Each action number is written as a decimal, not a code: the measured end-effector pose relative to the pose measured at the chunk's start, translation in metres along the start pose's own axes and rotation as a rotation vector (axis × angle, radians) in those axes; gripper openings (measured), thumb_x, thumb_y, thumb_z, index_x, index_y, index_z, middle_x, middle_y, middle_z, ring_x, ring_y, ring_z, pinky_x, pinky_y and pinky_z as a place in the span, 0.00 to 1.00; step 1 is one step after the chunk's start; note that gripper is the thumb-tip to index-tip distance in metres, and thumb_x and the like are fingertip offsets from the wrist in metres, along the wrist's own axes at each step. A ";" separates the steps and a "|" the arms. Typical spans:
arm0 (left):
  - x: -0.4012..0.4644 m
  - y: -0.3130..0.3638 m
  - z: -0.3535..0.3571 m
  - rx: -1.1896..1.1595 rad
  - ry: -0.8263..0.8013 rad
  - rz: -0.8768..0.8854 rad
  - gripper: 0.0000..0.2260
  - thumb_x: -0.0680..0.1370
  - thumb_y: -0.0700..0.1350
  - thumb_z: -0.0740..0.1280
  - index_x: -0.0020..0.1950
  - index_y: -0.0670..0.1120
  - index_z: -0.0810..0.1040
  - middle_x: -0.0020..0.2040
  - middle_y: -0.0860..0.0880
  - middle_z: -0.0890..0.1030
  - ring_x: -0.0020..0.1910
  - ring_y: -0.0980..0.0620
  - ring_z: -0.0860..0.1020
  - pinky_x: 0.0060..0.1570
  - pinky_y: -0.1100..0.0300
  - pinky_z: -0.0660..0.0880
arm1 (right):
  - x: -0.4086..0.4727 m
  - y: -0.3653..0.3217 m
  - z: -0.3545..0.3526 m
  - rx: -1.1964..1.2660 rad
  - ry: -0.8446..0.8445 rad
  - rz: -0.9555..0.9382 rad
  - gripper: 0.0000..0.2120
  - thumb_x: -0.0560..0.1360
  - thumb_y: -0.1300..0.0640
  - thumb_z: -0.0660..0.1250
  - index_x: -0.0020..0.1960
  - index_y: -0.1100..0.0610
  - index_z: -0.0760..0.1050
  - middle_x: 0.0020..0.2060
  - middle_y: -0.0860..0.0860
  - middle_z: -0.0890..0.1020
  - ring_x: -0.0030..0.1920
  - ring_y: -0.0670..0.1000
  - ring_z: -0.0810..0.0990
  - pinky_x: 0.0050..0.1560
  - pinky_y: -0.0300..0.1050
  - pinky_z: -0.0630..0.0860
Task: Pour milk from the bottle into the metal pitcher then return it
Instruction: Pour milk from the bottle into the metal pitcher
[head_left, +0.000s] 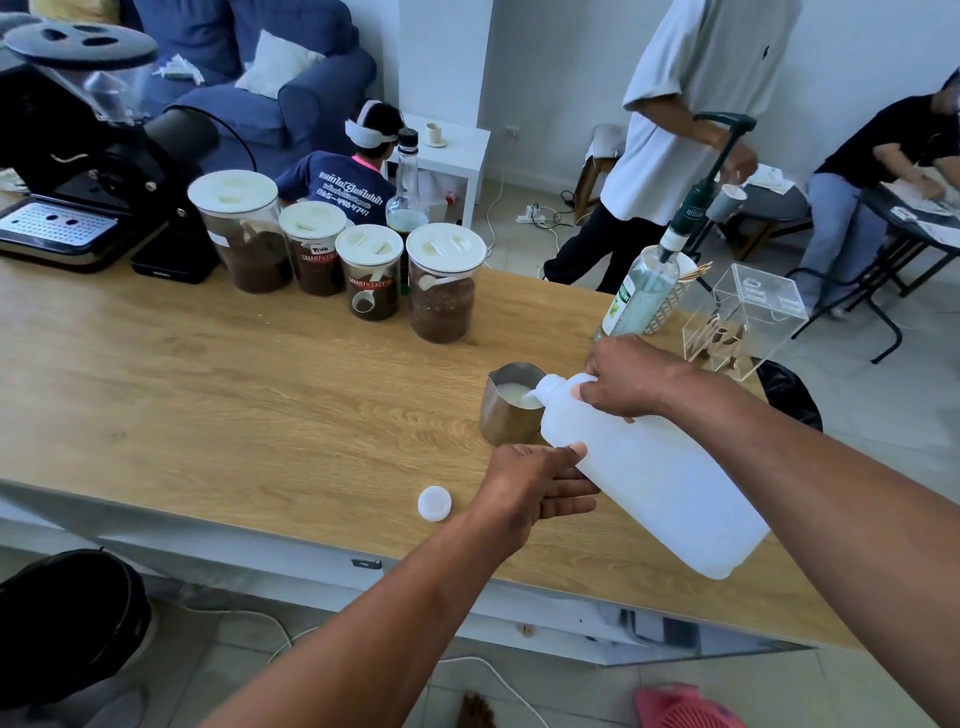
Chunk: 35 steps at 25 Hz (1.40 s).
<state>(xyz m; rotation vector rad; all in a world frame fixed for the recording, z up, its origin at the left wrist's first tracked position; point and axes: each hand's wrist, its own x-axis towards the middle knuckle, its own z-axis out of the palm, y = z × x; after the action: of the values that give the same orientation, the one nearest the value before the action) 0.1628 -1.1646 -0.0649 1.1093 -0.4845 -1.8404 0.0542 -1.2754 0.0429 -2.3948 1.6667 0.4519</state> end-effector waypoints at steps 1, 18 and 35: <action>0.000 0.000 0.000 -0.001 0.000 -0.001 0.10 0.80 0.41 0.72 0.56 0.34 0.81 0.52 0.35 0.87 0.50 0.40 0.88 0.50 0.48 0.85 | 0.000 0.000 0.000 -0.001 -0.002 0.000 0.16 0.78 0.53 0.65 0.34 0.59 0.75 0.27 0.53 0.78 0.41 0.59 0.83 0.42 0.50 0.80; 0.004 0.001 -0.002 -0.012 -0.011 -0.007 0.15 0.80 0.41 0.72 0.62 0.32 0.79 0.53 0.35 0.87 0.51 0.39 0.88 0.50 0.48 0.85 | 0.001 -0.005 -0.005 -0.028 -0.024 -0.007 0.15 0.79 0.52 0.65 0.37 0.59 0.77 0.27 0.52 0.77 0.41 0.58 0.84 0.42 0.48 0.80; 0.004 0.003 -0.001 -0.044 -0.008 -0.018 0.15 0.80 0.41 0.72 0.62 0.32 0.79 0.52 0.34 0.87 0.51 0.39 0.88 0.49 0.49 0.85 | 0.005 -0.006 -0.008 -0.069 -0.033 -0.033 0.16 0.78 0.52 0.64 0.38 0.61 0.79 0.26 0.53 0.78 0.41 0.59 0.84 0.41 0.48 0.80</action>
<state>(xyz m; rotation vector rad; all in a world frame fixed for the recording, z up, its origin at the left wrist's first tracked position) 0.1643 -1.1693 -0.0655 1.0804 -0.4380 -1.8631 0.0623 -1.2805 0.0488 -2.4464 1.6206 0.5489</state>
